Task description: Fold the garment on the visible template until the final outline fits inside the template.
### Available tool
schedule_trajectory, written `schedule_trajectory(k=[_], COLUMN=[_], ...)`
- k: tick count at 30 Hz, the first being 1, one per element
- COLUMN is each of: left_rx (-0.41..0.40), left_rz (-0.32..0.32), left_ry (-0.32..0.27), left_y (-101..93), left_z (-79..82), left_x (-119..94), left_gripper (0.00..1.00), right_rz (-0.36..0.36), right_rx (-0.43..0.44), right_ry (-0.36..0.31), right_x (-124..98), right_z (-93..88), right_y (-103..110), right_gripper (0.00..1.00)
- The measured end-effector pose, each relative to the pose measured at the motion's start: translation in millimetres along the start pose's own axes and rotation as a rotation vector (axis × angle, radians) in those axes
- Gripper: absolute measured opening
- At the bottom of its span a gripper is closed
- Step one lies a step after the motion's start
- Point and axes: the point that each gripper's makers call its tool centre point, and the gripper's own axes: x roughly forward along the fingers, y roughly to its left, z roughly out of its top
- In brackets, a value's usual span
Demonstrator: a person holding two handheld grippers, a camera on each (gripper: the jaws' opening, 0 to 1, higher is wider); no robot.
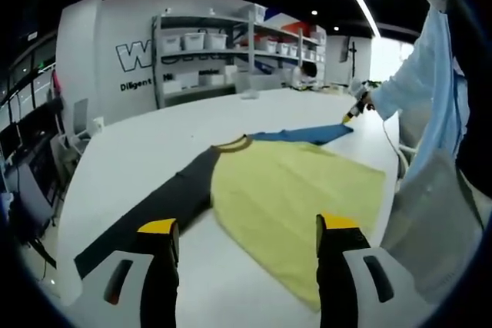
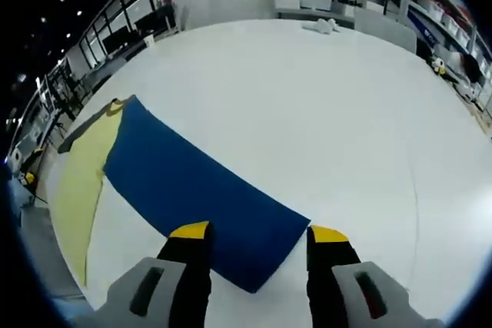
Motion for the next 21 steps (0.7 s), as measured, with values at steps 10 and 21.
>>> schedule_trajectory(k=[10,21], left_rx=[0.005,0.006], left_rz=[-0.001,0.004], left_ry=[0.004,0.012], left_y=[0.0,0.5], left_z=[-0.7,-0.7], left_x=[-2,-2], left_gripper=[0.71,0.7], right_rz=[-0.041,-0.093], right_rx=[0.035,0.043], right_ry=[0.028,0.067], right_x=[2,11], right_z=[-4.4,-11.0], right_y=[-12,-21], right_gripper=[0.26,0.17])
